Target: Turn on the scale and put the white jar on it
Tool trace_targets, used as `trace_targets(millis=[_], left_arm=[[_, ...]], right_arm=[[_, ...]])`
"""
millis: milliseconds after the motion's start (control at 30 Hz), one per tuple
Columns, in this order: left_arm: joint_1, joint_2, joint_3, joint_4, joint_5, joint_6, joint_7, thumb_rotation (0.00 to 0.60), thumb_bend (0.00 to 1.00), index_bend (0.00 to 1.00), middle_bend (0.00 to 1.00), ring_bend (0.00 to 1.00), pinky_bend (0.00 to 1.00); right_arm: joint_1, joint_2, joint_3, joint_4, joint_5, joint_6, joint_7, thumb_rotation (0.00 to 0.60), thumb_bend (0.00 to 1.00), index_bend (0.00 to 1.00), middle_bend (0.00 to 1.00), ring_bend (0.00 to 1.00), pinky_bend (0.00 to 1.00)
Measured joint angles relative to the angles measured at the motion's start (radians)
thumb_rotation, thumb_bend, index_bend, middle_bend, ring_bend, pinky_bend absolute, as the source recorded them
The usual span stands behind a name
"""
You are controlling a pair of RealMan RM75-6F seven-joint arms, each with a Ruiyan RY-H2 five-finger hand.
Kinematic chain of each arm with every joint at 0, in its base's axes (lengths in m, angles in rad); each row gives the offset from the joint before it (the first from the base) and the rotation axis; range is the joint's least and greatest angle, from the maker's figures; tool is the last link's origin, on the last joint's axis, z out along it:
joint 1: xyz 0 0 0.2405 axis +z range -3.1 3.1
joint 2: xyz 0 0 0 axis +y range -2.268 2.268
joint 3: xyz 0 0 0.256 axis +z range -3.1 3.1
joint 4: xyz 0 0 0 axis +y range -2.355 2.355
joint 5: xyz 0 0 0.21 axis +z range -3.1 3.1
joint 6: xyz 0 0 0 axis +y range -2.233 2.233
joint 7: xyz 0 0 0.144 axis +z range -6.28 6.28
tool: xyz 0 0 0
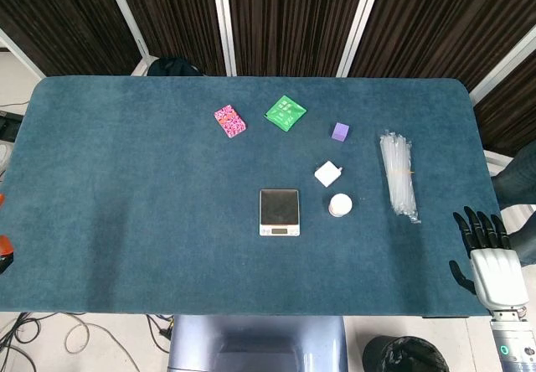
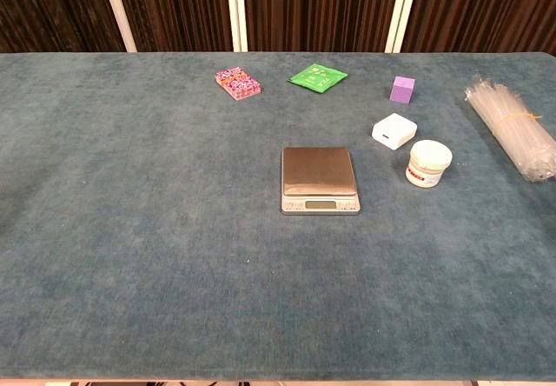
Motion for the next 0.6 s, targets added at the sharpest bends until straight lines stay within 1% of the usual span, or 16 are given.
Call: trace_targets(millis=[600], left_arm=[[0.003, 0.005, -0.001, 0.0, -0.003, 0.002, -0.009, 0.6, 0.69, 0.03, 0.0, 0.0, 0.0]], right_arm=[[0.001, 0.007, -0.01, -0.022, -0.013, -0.034, 0.002, 0.6, 0.4, 0.0, 0.0, 0.0, 0.0]])
